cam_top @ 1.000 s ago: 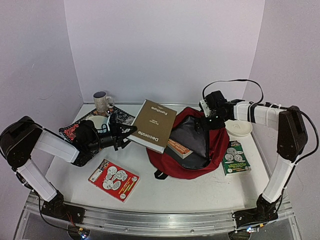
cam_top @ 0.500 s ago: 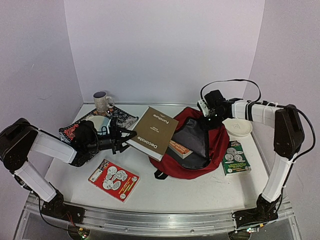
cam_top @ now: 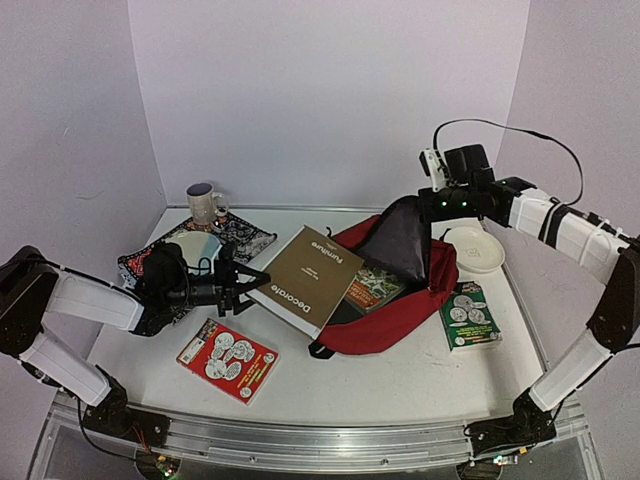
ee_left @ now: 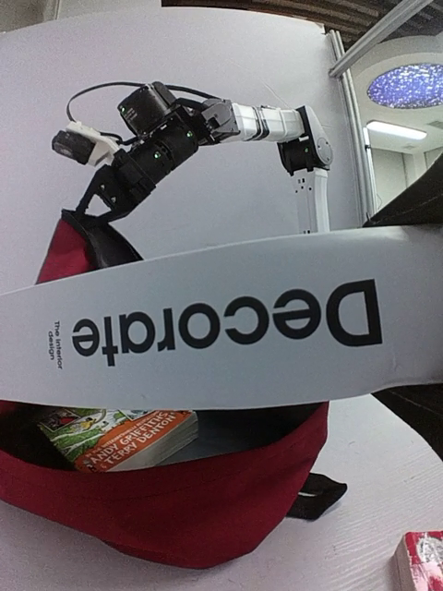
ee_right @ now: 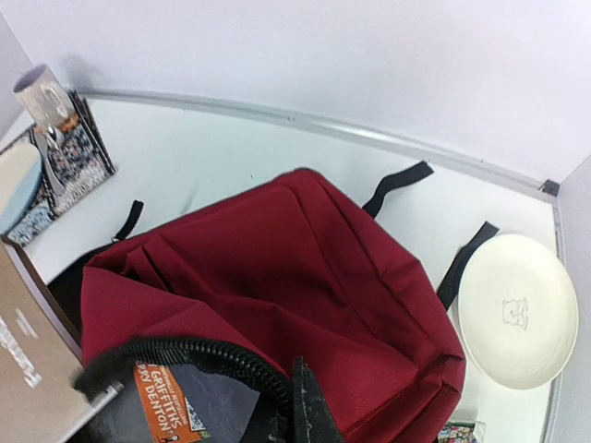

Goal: Pack the student bag
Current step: Grab the largest pocket of the student bag, then place the book in the largest pocket of the bag.

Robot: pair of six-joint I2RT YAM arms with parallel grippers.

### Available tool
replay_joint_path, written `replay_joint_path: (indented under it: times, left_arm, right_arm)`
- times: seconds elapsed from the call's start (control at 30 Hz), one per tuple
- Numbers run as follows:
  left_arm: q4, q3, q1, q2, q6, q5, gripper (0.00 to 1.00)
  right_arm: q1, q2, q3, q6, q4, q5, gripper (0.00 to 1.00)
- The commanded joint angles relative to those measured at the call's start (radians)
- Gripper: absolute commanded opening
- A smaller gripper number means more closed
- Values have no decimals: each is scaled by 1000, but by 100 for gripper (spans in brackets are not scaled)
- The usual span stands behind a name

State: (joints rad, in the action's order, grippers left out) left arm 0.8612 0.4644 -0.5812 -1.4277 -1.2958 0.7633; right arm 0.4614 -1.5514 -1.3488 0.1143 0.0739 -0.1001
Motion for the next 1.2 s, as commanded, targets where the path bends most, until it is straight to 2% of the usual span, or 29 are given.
replay_joint_path:
  times: [0.0,0.23,0.47,0.77,1.0,1.17]
  left_arm:
    - [24,4,4,25,-28,100,46]
    - [22,40,-17,-43,-34,142,48]
    - [22,165,-43,-174,-34,97,47]
    - [22,346,-55,-359,-87,122,47]
    - [21,364,-98,-421,-97,117,48]
    - [22,386,-102,-436,-83,70,50]
  right_arm:
    - [0,99,31,38,-140,-18,0]
    - [-1,158,74,41,-222,89,0]
    - [1,190,130,28,-277,237,0]
    - [1,261,224,11,-354,365,0]
    - [0,328,250,44,-427,388,0]
    - [1,336,255,60,-462,481,0]
